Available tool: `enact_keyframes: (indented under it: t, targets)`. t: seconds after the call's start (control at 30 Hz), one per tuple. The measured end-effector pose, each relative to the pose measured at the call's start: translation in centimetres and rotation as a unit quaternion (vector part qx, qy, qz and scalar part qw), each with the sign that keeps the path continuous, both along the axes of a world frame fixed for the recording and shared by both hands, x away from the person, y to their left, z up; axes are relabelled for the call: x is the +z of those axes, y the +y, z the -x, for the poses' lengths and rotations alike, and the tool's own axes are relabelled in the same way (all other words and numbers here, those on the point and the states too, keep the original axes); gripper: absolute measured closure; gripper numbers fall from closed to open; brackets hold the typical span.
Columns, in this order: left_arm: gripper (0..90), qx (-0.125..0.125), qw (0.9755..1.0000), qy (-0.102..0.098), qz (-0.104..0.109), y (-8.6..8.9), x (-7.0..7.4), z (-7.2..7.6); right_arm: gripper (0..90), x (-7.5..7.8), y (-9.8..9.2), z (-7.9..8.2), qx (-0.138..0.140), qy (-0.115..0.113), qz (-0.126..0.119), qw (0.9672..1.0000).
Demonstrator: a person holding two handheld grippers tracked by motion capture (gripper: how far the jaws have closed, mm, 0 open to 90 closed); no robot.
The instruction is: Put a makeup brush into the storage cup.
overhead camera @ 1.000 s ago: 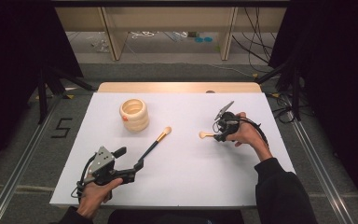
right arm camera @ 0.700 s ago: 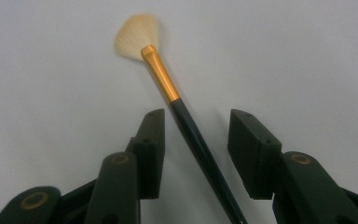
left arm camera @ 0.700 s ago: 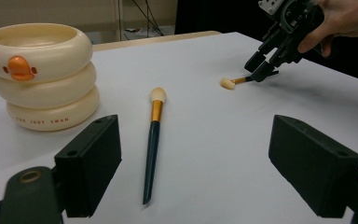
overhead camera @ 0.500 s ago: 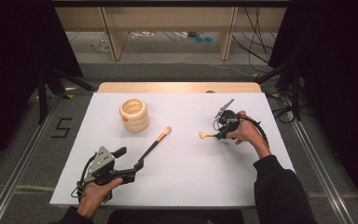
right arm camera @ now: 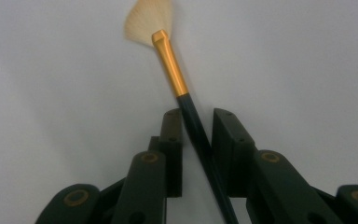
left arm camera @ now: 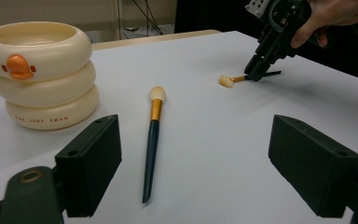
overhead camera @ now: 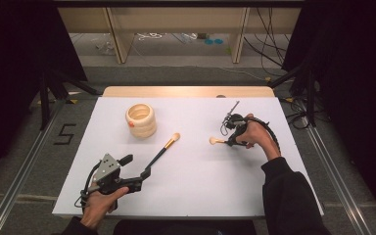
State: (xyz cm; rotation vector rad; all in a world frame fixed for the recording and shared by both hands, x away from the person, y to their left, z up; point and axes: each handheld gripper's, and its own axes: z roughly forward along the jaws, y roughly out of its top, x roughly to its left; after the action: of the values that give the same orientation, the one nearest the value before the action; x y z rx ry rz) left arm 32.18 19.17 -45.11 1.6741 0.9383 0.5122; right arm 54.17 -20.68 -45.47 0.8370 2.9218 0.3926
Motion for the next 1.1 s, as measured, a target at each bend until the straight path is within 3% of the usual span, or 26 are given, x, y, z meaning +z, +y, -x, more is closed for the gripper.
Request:
enact_keyframes:
  t: [0.17,0.43,0.7,0.9,1.1]
  targets:
    - [16.8,0.0,1.0,-0.001,0.0,0.0,0.0,0.0,77.9,0.2,0.9,-0.2,0.009,0.013,0.03,0.9994]
    - [16.8,-0.002,1.0,0.0,-0.002,0.0,0.0,0.0,80.1,0.2,1.2,-0.4,0.004,0.022,0.036,0.9991]
    - [16.9,-0.001,1.0,-0.003,-0.001,0.0,0.0,-0.1,82.6,0.3,2.3,-0.3,0.017,0.024,0.076,0.9967]
    - [16.9,0.0,1.0,-0.002,-0.003,0.0,0.1,0.0,82.8,0.3,2.9,-0.1,0.012,0.018,0.093,0.9954]
    - [16.9,0.0,1.0,-0.003,-0.001,0.1,0.1,-0.1,82.9,0.4,2.8,-0.1,0.011,0.016,0.09,0.9958]
